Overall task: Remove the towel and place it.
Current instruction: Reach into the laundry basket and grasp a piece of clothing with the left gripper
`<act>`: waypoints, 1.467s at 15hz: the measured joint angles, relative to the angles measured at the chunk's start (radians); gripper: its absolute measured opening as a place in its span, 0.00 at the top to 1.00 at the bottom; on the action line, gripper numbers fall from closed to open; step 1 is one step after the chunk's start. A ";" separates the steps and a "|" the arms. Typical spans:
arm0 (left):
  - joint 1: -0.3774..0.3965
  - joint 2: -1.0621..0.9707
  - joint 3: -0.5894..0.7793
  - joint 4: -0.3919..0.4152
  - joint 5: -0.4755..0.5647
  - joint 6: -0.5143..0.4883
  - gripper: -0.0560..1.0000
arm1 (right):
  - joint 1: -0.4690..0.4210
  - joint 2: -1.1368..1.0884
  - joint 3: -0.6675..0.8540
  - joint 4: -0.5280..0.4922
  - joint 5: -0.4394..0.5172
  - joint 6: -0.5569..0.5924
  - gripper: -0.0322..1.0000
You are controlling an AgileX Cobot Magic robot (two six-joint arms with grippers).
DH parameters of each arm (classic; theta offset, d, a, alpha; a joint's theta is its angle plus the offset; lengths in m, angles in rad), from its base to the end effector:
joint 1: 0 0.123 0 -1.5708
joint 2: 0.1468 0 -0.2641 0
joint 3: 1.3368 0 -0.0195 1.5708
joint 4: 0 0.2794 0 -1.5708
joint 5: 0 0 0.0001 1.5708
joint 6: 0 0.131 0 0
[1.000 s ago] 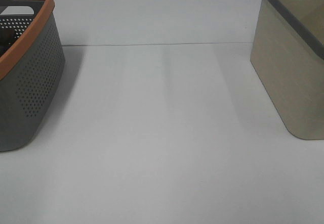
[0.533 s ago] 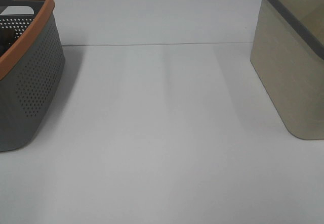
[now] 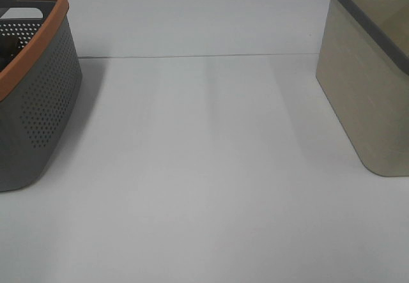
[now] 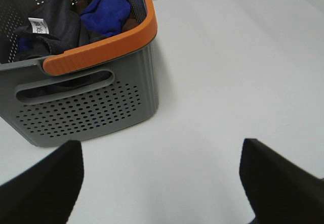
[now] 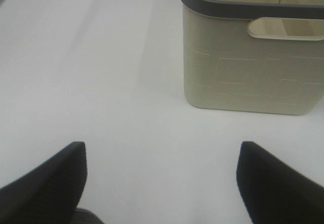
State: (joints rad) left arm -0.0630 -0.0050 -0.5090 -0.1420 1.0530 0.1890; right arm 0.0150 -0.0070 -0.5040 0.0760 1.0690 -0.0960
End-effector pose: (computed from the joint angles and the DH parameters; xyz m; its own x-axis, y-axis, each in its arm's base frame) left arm 0.0739 -0.0208 0.2781 -0.4083 0.1432 -0.9015 0.2229 0.9734 0.0536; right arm 0.0748 0.0098 0.2740 -0.4473 -0.0659 -0.8920 -0.1010 0.9946 -0.0229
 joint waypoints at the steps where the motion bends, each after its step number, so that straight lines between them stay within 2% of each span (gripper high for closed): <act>1: 0.000 0.000 0.000 0.000 0.000 0.000 0.19 | 0.000 0.000 0.000 0.000 0.000 0.000 0.23; 22: 0.000 0.000 0.000 0.000 0.000 0.000 0.19 | 0.000 0.000 0.000 0.000 0.000 0.000 0.23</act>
State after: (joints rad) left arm -0.0630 -0.0050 -0.5090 -0.1420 1.0530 0.1890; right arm 0.0150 -0.0070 -0.5040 0.0760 1.0690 -0.0960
